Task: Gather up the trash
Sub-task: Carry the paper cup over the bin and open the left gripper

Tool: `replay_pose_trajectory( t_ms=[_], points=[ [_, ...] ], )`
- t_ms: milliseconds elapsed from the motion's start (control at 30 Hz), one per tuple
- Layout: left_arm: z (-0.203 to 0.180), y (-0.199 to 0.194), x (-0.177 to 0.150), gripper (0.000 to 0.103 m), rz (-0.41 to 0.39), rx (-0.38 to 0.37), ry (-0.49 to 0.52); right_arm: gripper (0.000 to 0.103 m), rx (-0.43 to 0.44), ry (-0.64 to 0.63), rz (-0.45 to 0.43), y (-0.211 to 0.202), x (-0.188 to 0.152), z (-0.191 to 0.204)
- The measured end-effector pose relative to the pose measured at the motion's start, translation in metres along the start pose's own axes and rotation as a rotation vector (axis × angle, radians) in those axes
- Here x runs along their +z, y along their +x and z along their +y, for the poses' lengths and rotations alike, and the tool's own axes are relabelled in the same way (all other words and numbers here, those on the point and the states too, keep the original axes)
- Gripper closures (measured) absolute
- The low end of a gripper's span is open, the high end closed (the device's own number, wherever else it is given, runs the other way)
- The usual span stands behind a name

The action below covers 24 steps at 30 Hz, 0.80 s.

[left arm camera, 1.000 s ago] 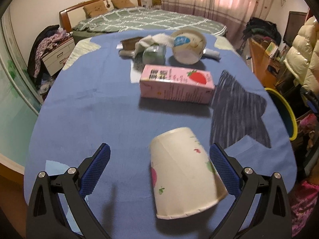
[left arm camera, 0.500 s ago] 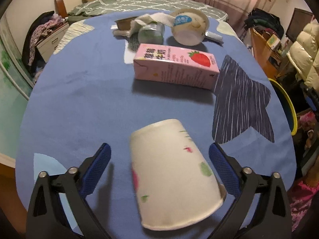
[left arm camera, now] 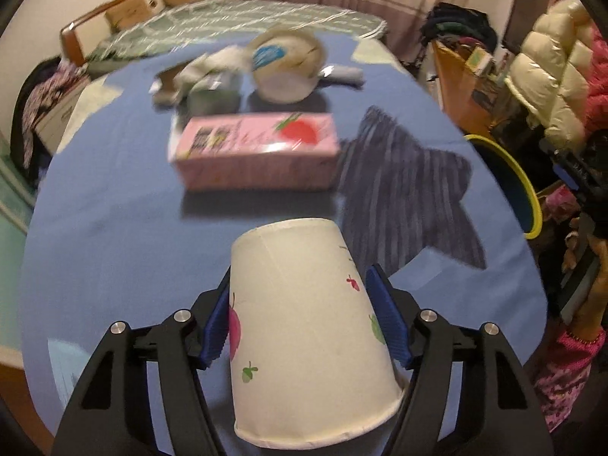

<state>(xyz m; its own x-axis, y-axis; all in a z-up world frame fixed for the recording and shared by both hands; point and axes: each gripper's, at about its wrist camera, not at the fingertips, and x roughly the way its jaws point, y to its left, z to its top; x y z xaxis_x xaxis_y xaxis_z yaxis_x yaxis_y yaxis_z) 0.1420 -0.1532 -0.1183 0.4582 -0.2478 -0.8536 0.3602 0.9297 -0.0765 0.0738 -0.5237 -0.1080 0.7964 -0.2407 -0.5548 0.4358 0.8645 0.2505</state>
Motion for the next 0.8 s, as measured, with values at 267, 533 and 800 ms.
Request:
replay_pose_trajectory(
  t_ms=[267,533,800],
  points=[
    [-0.062,0.006,0.048,0.037,-0.074,-0.052,0.146,0.032,-0.039,0.004,-0.019,-0.012,-0.006,-0.011],
    [-0.138,0.027,0.09,0.037,-0.089,-0.145,0.258,0.032,-0.094,0.013,-0.046,-0.023,-0.007,-0.033],
    [-0.219,0.055,0.124,0.037,-0.087,-0.217,0.38,0.032,-0.134,0.035,-0.035,-0.022,-0.009,-0.054]
  ],
)
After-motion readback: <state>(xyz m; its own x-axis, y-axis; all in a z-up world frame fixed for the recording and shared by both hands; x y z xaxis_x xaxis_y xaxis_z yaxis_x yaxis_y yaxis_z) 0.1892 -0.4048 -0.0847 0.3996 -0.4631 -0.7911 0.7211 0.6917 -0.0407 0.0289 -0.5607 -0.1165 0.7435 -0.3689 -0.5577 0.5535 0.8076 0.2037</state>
